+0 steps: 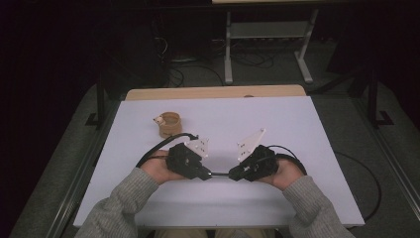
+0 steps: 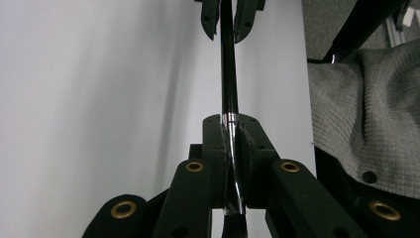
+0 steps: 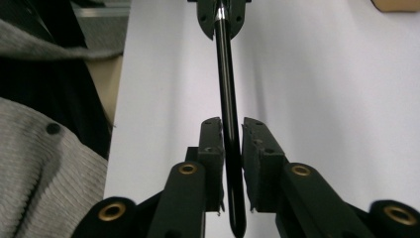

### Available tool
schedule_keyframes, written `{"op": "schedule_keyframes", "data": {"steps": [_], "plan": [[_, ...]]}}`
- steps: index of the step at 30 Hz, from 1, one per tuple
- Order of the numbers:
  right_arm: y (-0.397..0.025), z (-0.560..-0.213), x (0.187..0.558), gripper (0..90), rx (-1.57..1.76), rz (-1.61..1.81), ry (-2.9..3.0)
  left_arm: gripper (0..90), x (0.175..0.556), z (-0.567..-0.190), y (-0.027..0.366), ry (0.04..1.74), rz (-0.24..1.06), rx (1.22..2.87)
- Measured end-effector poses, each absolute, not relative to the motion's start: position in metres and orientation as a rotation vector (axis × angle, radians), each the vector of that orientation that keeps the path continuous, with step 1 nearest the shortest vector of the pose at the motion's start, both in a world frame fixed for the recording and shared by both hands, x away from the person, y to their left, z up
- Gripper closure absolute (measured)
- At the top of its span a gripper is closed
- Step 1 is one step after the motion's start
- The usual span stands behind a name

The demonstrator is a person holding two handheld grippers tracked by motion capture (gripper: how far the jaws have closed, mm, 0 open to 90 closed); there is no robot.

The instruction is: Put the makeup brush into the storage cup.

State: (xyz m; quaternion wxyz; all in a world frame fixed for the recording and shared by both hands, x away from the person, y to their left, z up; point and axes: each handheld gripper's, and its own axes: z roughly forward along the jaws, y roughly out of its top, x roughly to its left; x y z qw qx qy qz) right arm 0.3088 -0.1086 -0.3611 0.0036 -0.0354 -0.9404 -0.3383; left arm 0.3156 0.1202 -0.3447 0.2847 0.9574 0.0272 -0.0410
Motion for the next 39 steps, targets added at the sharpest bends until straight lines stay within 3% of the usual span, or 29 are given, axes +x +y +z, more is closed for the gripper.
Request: {"op": "schedule_keyframes", "data": {"steps": [12, 17, 23, 27, 33, 39], "plan": [[-0.095, -0.363, 0.300, 83.0, -0.055, -0.935, -3.017, 82.4, 0.312, -0.345, 0.117, 0.059, -0.116, 2.560], [-0.102, -0.368, 0.300, 83.1, -0.085, -1.023, -2.976, 65.8, 0.313, -0.346, 0.128, 0.109, -0.118, 2.487], [-0.108, -0.374, 0.299, 83.1, -0.110, -1.118, -2.929, 63.7, 0.312, -0.347, 0.137, 0.134, -0.113, 2.441], [-0.107, -0.376, 0.300, 83.0, -0.113, -1.155, -2.924, 66.9, 0.314, -0.346, 0.139, 0.133, -0.111, 2.425], [-0.104, -0.375, 0.300, 83.0, -0.109, -1.194, -2.924, 80.6, 0.314, -0.344, 0.140, 0.116, -0.126, 2.412], [-0.102, -0.376, 0.298, 82.2, -0.097, -1.174, -2.936, 83.1, 0.313, -0.344, 0.140, 0.100, -0.147, 2.420]]}}
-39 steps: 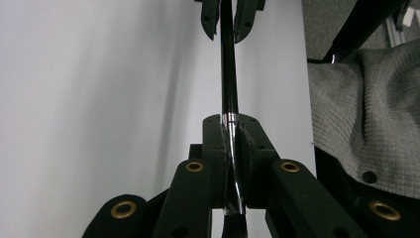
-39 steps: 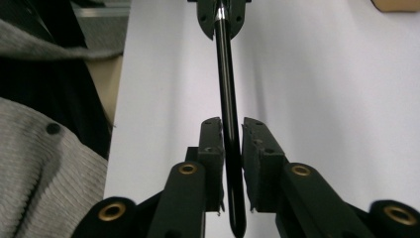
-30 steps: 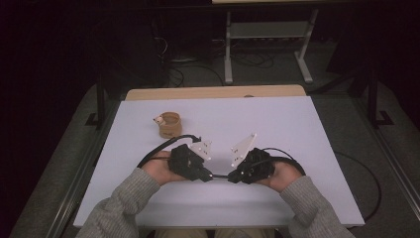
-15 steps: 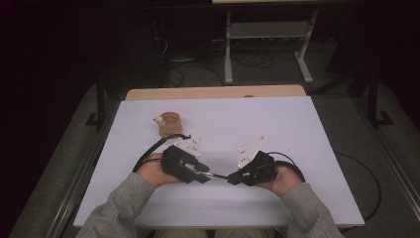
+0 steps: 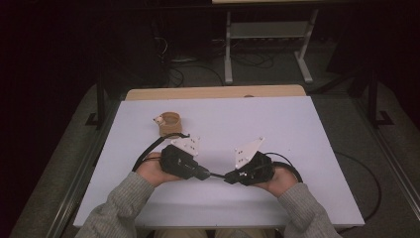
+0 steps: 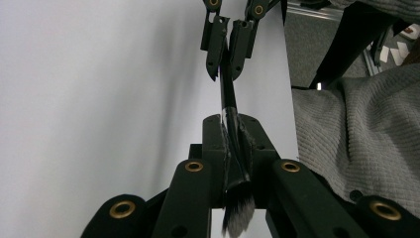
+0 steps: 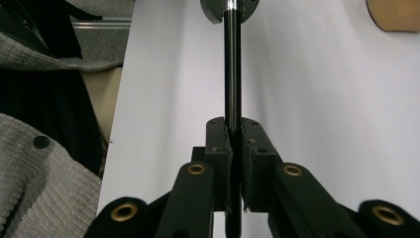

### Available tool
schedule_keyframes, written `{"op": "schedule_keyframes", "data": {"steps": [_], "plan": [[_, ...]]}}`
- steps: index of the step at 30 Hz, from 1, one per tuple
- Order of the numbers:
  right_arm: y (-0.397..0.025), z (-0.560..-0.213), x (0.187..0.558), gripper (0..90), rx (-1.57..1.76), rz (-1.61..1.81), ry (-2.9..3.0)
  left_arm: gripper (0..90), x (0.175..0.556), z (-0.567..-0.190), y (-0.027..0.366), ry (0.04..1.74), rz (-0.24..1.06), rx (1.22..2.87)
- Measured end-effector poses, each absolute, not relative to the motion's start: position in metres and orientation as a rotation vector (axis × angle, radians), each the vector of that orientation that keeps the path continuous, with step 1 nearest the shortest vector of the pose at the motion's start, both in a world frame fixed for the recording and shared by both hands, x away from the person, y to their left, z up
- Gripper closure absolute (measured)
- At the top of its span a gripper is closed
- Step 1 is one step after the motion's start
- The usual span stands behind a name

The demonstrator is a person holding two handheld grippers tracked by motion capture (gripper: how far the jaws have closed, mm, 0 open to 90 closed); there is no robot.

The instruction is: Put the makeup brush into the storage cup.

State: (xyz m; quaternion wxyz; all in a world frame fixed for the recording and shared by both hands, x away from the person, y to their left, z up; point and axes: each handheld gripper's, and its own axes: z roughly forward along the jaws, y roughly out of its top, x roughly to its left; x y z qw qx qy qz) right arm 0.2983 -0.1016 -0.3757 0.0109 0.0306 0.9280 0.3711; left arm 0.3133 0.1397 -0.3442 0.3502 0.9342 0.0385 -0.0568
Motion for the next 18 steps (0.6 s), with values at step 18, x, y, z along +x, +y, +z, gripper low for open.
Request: {"op": "schedule_keyframes", "data": {"steps": [18], "plan": [[-0.0935, -0.3744, 0.2936, 83.1, 0.091, 0.953, 2.935, 79.7, 0.3122, -0.3453, 0.1366, 0.115, -0.131, 2.435]]}}
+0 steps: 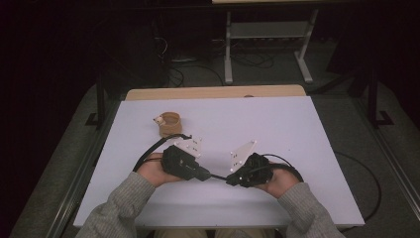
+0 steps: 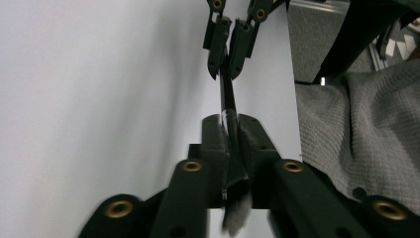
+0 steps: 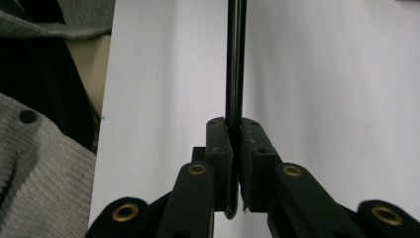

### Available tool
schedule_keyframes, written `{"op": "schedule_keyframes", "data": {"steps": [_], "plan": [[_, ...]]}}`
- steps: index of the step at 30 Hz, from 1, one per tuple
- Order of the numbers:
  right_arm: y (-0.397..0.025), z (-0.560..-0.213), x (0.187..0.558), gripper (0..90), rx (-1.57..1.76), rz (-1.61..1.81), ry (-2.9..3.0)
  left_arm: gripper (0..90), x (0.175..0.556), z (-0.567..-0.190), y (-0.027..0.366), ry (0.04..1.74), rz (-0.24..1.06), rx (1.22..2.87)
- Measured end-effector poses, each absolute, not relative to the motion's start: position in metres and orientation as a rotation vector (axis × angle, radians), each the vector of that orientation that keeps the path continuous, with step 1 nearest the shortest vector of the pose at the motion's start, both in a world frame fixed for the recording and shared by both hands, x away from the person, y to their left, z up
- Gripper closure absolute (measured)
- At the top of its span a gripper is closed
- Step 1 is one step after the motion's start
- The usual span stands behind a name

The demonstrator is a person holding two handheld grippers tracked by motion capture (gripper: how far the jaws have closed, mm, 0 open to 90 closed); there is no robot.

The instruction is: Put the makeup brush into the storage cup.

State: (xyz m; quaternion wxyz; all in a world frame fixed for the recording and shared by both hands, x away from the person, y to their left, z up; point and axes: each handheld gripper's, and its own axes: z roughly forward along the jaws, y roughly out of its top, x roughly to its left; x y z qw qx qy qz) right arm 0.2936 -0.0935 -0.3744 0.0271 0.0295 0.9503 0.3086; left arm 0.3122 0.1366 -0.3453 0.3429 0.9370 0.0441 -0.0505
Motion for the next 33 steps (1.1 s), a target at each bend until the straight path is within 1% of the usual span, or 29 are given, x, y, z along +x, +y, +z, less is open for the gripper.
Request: {"op": "schedule_keyframes", "data": {"steps": [1, 3, 5, 7, 11, 14, 16, 18, 20, 21, 23, 25, 29, 33], "plan": [[-0.094, -0.376, 0.294, 83.1, 0.098, 0.966, 2.928, 73.3, 0.313, -0.345, 0.138, 0.131, -0.132, 2.429], [-0.097, -0.378, 0.293, 83.2, 0.121, 0.999, 2.908, 67.1, 0.314, -0.345, 0.142, 0.150, -0.132, 2.413], [-0.101, -0.380, 0.293, 83.1, 0.157, 1.053, 2.893, 64.3, 0.315, -0.345, 0.145, 0.175, -0.136, 2.391], [-0.104, -0.382, 0.293, 83.2, 0.186, 1.109, 2.870, 63.8, 0.316, -0.344, 0.148, 0.183, -0.133, 2.372], [-0.103, -0.385, 0.294, 83.2, 0.222, 1.164, 2.846, 65.7, 0.317, -0.340, 0.149, 0.190, -0.133, 2.332], [-0.099, -0.387, 0.293, 83.1, 0.218, 1.197, 2.826, 72.0, 0.318, -0.339, 0.148, 0.187, -0.130, 2.327], [-0.096, -0.388, 0.293, 83.0, 0.217, 1.209, 2.818, 78.4, 0.318, -0.338, 0.149, 0.184, -0.128, 2.320], [-0.094, -0.389, 0.292, 82.5, 0.214, 1.208, 2.804, 82.7, 0.319, -0.337, 0.150, 0.183, -0.150, 2.318], [-0.092, -0.390, 0.293, 80.8, 0.224, 1.201, 2.793, 83.1, 0.318, -0.337, 0.151, 0.185, -0.135, 2.327], [-0.091, -0.390, 0.293, 77.1, 0.248, 1.192, 2.795, 83.4, 0.318, -0.337, 0.151, 0.186, -0.131, 2.332], [-0.089, -0.389, 0.293, 73.1, 0.248, 1.127, 2.807, 83.6, 0.318, -0.337, 0.151, 0.187, -0.126, 2.340], [-0.088, -0.389, 0.292, 71.7, 0.243, 1.065, 2.824, 83.7, 0.318, -0.337, 0.151, 0.184, -0.125, 2.350], [-0.083, -0.386, 0.290, 75.5, 0.229, 0.986, 2.847, 83.8, 0.317, -0.336, 0.149, 0.170, -0.121, 2.374], [-0.077, -0.385, 0.291, 81.7, 0.209, 0.957, 2.875, 83.8, 0.315, -0.335, 0.147, 0.157, -0.126, 2.386]]}}
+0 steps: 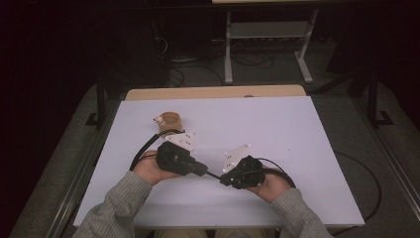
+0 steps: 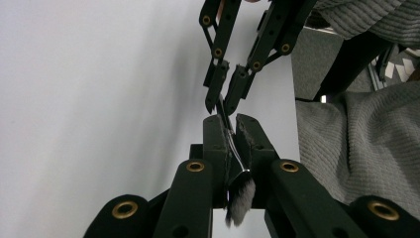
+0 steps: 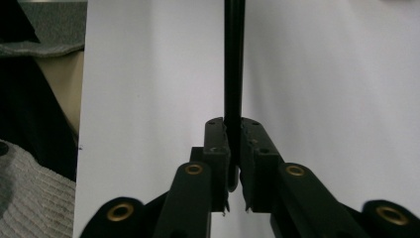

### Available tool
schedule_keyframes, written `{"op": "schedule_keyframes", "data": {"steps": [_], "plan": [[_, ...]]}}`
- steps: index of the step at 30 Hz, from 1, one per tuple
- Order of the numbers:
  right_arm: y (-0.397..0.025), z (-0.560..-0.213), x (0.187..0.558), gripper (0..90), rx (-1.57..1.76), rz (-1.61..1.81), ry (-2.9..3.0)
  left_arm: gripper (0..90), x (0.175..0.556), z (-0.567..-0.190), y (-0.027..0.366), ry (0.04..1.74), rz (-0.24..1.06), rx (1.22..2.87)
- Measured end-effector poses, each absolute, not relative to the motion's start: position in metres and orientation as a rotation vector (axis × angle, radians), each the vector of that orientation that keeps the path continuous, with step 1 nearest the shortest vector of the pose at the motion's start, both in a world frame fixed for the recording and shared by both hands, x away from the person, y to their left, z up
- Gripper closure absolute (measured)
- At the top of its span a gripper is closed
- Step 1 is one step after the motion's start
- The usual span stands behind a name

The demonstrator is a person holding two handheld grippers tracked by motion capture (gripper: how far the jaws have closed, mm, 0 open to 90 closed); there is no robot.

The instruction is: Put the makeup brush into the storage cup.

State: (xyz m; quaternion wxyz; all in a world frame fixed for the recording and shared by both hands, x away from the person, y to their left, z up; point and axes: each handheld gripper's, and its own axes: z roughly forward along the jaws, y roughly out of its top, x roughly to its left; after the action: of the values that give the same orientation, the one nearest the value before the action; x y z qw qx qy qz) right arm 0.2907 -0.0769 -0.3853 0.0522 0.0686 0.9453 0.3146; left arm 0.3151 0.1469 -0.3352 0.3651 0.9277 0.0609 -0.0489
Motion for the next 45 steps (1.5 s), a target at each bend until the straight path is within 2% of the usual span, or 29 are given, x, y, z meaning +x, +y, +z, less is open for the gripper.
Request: {"op": "schedule_keyframes", "data": {"steps": [5, 6, 7, 10, 15, 16, 19, 21, 24, 26, 28, 30, 31, 34, 35, 37, 38, 45], "plan": [[-0.074, -0.390, 0.290, 83.3, 0.184, 0.963, 2.890, 81.8, 0.315, -0.335, 0.148, 0.162, -0.115, 2.375], [-0.075, -0.391, 0.291, 83.4, 0.199, 0.996, 2.887, 72.6, 0.316, -0.334, 0.150, 0.187, -0.108, 2.360], [-0.077, -0.391, 0.292, 83.4, 0.222, 1.032, 2.883, 68.3, 0.317, -0.334, 0.151, 0.198, -0.106, 2.350], [-0.084, -0.393, 0.296, 83.4, 0.291, 1.179, 2.855, 62.9, 0.319, -0.332, 0.156, 0.235, -0.096, 2.313], [-0.087, -0.395, 0.299, 83.4, 0.358, 1.308, 2.824, 64.4, 0.320, -0.330, 0.157, 0.258, -0.091, 2.260], [-0.082, -0.395, 0.300, 83.4, 0.369, 1.368, 2.801, 68.7, 0.321, -0.329, 0.157, 0.262, -0.086, 2.253], [-0.078, -0.395, 0.300, 83.4, 0.361, 1.378, 2.792, 71.4, 0.322, -0.327, 0.160, 0.278, -0.089, 2.222], [-0.077, -0.396, 0.300, 83.3, 0.362, 1.382, 2.792, 79.0, 0.323, -0.326, 0.162, 0.271, -0.099, 2.209], [-0.074, -0.396, 0.299, 81.9, 0.360, 1.362, 2.770, 82.7, 0.324, -0.326, 0.162, 0.273, -0.127, 2.205], [-0.070, -0.395, 0.299, 76.2, 0.351, 1.322, 2.783, 83.1, 0.323, -0.327, 0.160, 0.268, -0.115, 2.220], [-0.066, -0.394, 0.298, 74.1, 0.341, 1.295, 2.790, 83.2, 0.322, -0.327, 0.159, 0.261, -0.114, 2.234], [-0.064, -0.394, 0.296, 77.4, 0.324, 1.286, 2.790, 83.3, 0.322, -0.328, 0.158, 0.254, -0.123, 2.237], [-0.063, -0.393, 0.296, 82.0, 0.323, 1.281, 2.792, 83.3, 0.321, -0.328, 0.158, 0.251, -0.125, 2.237], [-0.064, -0.394, 0.298, 83.0, 0.334, 1.303, 2.803, 82.7, 0.321, -0.327, 0.159, 0.255, -0.114, 2.235], [-0.065, -0.394, 0.299, 83.1, 0.338, 1.314, 2.799, 81.5, 0.321, -0.327, 0.159, 0.263, -0.109, 2.223], [-0.067, -0.393, 0.300, 83.2, 0.357, 1.373, 2.793, 71.4, 0.322, -0.326, 0.160, 0.281, -0.107, 2.221], [-0.068, -0.392, 0.300, 83.2, 0.371, 1.395, 2.788, 70.9, 0.321, -0.326, 0.161, 0.282, -0.100, 2.219], [-0.066, -0.392, 0.301, 83.1, 0.384, 1.410, 2.776, 82.6, 0.323, -0.325, 0.161, 0.283, -0.123, 2.189]]}}
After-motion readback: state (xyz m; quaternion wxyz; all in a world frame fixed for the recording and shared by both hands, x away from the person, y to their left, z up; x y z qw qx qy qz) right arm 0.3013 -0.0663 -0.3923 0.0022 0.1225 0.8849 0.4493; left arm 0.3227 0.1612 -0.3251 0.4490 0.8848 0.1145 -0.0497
